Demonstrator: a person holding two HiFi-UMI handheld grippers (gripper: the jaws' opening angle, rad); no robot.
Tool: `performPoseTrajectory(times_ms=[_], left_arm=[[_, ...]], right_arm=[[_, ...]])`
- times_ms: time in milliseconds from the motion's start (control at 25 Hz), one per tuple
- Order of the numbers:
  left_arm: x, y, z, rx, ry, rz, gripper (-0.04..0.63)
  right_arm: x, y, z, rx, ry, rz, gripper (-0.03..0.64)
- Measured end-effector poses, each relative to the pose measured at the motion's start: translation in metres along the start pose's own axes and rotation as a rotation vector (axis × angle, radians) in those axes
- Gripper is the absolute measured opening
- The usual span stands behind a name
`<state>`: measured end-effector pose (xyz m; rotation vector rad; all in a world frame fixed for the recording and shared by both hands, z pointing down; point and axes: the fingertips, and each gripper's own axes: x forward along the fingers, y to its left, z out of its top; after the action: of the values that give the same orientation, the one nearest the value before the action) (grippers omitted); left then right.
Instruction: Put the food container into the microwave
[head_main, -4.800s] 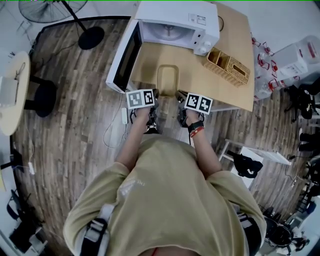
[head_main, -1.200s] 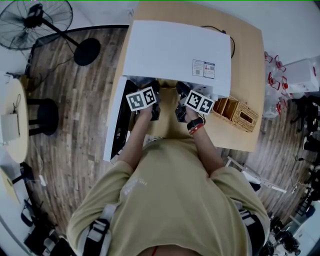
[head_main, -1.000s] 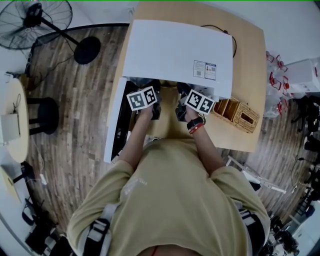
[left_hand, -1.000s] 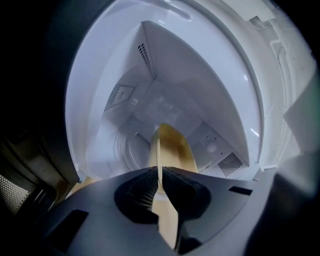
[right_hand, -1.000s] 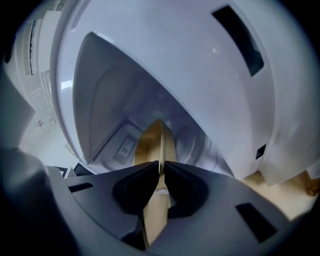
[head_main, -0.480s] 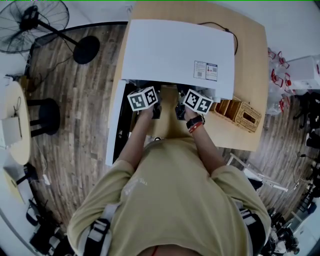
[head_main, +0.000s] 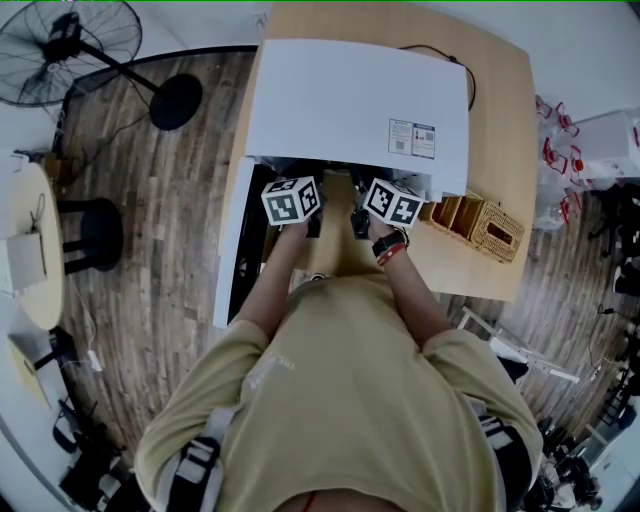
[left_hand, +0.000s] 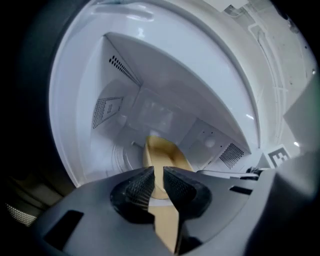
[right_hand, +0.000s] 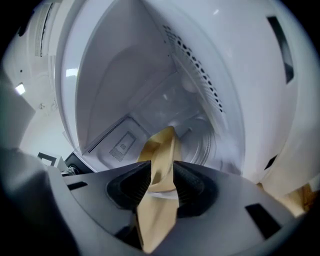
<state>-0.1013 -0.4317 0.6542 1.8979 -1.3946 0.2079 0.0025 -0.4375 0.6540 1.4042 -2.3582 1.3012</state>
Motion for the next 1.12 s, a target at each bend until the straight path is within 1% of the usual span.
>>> performPoseTrajectory(times_ms=[120,240,520,880,1040,1120], left_arm=[[-0.009,0.000,0.002,0.014,-0.016,0.007,0.056],[-0.018,-0.003,0.002,0.020,-0.023,-0.005,0.091],[-0.040,-0.020,-0.013,0.060,-0.018,-0.026,0.091],[-0.085,-0.029,-0.029,0.122,-0.063,-0.020,0.091],[-0.105,-0.035,-0.037,0.139,-0.087,-0.031,0.091],[-0.116,-0.038,-0.041,0.146,-0.097,-0.037,0.090]], right_arm=[[-0.006,0.004,-0.001,0.000,-0.015,0.012,0.141],[-0.015,0.008,-0.002,-0.013,-0.027,0.007,0.143],[-0.041,0.013,-0.010,-0.045,-0.055,-0.011,0.143],[-0.081,0.033,-0.025,-0.167,-0.084,-0.050,0.138],[-0.099,0.044,-0.036,-0.214,-0.095,-0.057,0.124],[-0.108,0.049,-0.042,-0.232,-0.101,-0.062,0.103]])
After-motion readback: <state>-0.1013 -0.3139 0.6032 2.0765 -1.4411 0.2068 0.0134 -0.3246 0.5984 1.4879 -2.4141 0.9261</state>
